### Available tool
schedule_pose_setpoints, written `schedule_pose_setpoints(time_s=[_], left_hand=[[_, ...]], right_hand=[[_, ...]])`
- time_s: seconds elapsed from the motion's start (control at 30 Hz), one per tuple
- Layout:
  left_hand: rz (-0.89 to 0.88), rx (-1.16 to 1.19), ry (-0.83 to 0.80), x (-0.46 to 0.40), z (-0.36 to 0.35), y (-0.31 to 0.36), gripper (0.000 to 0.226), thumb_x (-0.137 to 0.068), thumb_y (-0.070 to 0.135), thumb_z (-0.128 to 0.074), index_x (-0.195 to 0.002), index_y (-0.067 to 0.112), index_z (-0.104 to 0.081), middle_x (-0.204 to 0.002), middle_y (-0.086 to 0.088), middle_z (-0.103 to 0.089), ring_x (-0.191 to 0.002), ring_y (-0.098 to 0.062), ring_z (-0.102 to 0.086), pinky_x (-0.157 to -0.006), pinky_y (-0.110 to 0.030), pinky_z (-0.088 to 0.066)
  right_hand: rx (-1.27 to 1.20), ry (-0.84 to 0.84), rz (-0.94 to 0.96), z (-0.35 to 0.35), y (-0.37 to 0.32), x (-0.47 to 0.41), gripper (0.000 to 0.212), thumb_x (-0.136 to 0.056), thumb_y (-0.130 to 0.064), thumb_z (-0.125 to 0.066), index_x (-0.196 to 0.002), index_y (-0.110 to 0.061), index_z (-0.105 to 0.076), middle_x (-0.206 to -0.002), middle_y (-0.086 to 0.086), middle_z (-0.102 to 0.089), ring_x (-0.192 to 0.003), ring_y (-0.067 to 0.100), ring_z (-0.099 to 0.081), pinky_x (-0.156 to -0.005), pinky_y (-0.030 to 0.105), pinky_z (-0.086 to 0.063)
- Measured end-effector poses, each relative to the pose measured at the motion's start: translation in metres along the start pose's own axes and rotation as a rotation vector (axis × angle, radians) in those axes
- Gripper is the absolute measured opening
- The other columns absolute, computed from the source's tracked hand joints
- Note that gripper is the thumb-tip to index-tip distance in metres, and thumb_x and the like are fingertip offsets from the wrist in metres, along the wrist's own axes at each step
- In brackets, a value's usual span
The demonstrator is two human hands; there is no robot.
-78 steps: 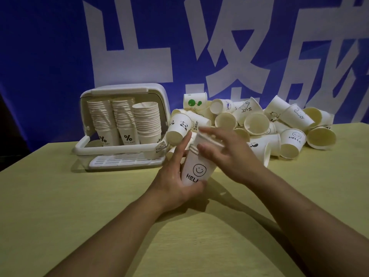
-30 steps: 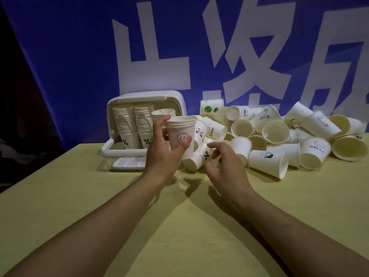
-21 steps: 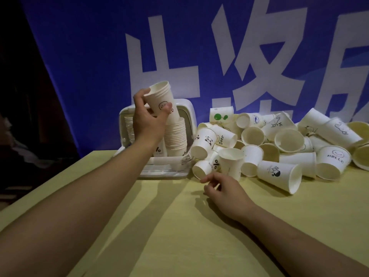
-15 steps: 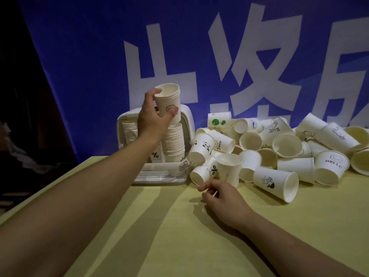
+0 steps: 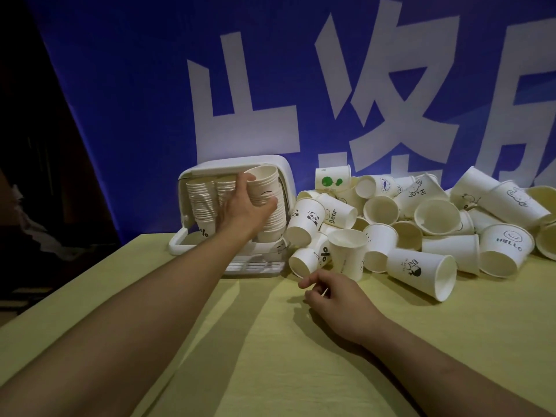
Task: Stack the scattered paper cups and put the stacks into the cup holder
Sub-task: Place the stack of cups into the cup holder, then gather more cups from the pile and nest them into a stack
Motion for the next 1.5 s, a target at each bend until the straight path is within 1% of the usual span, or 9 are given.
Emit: schedule_pose_setpoints(time_s=[0.2, 0.43, 0.57, 0.73, 0.87, 1.0, 1.27, 1.43, 1.5], left_hand=[[-0.007, 0.096, 0.034, -0.001, 0.002, 0.011, 0.048, -0.094, 0.048, -0.062, -0.130, 0.029, -0.036, -0.131, -0.001, -0.053, -0.113, -0.026, -0.054, -0.096, -0.049, -0.052], [-0.084, -0.039, 0.039, -0.010, 0.019, 0.005, 0.048, -0.093, 0.049, -0.060, -0.131, 0.031, -0.038, -0.129, -0.002, -0.052, -0.106, -0.026, -0.054, -0.081, -0.040, -0.050], [-0.067, -0.105, -0.012, -0.011, 0.022, -0.007, 0.054, -0.091, 0.055, -0.060, -0.136, 0.029, -0.046, -0.136, -0.004, -0.048, -0.118, -0.027, -0.052, -0.090, -0.042, -0.047], [-0.058, -0.058, -0.061, -0.003, 0.007, -0.005, 0.060, -0.087, 0.053, -0.068, -0.136, 0.032, -0.042, -0.136, -0.001, -0.053, -0.120, -0.027, -0.054, -0.097, -0.050, -0.051], [-0.104, -0.187, -0.037, -0.007, 0.003, 0.006, 0.067, -0.087, 0.052, -0.068, -0.143, 0.033, -0.036, -0.149, -0.001, -0.036, -0.131, -0.028, -0.044, -0.105, -0.047, -0.044], [-0.222, -0.285, -0.038, -0.004, -0.002, 0.007, 0.059, -0.092, 0.046, -0.062, -0.144, 0.041, -0.035, -0.150, 0.001, -0.032, -0.131, -0.031, -0.044, -0.101, -0.050, -0.048], [-0.184, -0.346, -0.122, -0.006, 0.000, 0.011, 0.060, -0.092, 0.042, -0.064, -0.146, 0.036, -0.037, -0.146, -0.002, -0.034, -0.123, -0.032, -0.050, -0.096, -0.041, -0.046], [-0.105, -0.189, -0.149, 0.011, -0.007, 0.004, 0.092, -0.084, 0.022, -0.077, -0.149, 0.049, -0.017, -0.160, 0.002, 0.001, -0.134, -0.040, -0.041, -0.105, -0.048, -0.043], [-0.037, -0.164, -0.111, 0.016, -0.013, 0.002, 0.104, -0.082, 0.019, -0.080, -0.150, 0.048, -0.007, -0.159, -0.003, 0.005, -0.132, -0.041, -0.043, -0.103, -0.049, -0.044]], right_hand=[[-0.008, -0.008, -0.005, 0.003, -0.003, 0.002, 0.016, -0.094, -0.017, -0.057, -0.100, -0.029, -0.066, -0.079, -0.007, -0.064, -0.059, -0.002, -0.056, -0.060, 0.011, -0.042], [-0.021, -0.022, -0.023, 0.004, -0.001, 0.002, 0.016, -0.094, -0.018, -0.057, -0.101, -0.029, -0.067, -0.079, -0.006, -0.064, -0.062, 0.000, -0.057, -0.066, 0.016, -0.045], [-0.022, -0.037, -0.010, 0.003, -0.003, 0.002, 0.016, -0.095, -0.017, -0.057, -0.103, -0.026, -0.066, -0.079, -0.006, -0.065, -0.059, -0.002, -0.058, -0.060, 0.011, -0.045], [-0.009, -0.049, -0.006, 0.004, -0.005, 0.002, 0.016, -0.096, -0.017, -0.056, -0.105, -0.026, -0.066, -0.080, -0.005, -0.065, -0.061, -0.003, -0.059, -0.060, 0.010, -0.044], [-0.033, -0.040, -0.011, 0.005, -0.003, 0.003, 0.015, -0.095, -0.016, -0.057, -0.102, -0.025, -0.067, -0.077, -0.007, -0.063, -0.059, -0.002, -0.056, -0.060, 0.011, -0.044], [-0.030, -0.045, -0.004, 0.005, -0.002, 0.003, 0.015, -0.095, -0.017, -0.057, -0.101, -0.026, -0.067, -0.076, -0.008, -0.062, -0.059, -0.003, -0.055, -0.060, 0.011, -0.043], [-0.022, -0.044, -0.001, 0.003, -0.002, 0.002, 0.015, -0.094, -0.018, -0.058, -0.101, -0.027, -0.067, -0.075, -0.009, -0.061, -0.060, -0.003, -0.053, -0.061, 0.010, -0.042], [-0.019, -0.051, 0.000, 0.005, -0.004, 0.004, 0.014, -0.095, -0.017, -0.057, -0.100, -0.027, -0.067, -0.072, -0.010, -0.060, -0.058, -0.002, -0.053, -0.060, 0.010, -0.042], [-0.014, -0.050, 0.001, 0.005, -0.004, 0.004, 0.014, -0.095, -0.018, -0.057, -0.099, -0.028, -0.066, -0.071, -0.010, -0.060, -0.059, -0.001, -0.054, -0.061, 0.012, -0.043]])
Point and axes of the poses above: each hand's wrist, its own x-axis away from the middle knuckle, its own z-axis out of the back of the hand, y = z × x, the point moved 3 cm from there along -x, towards the middle knuckle
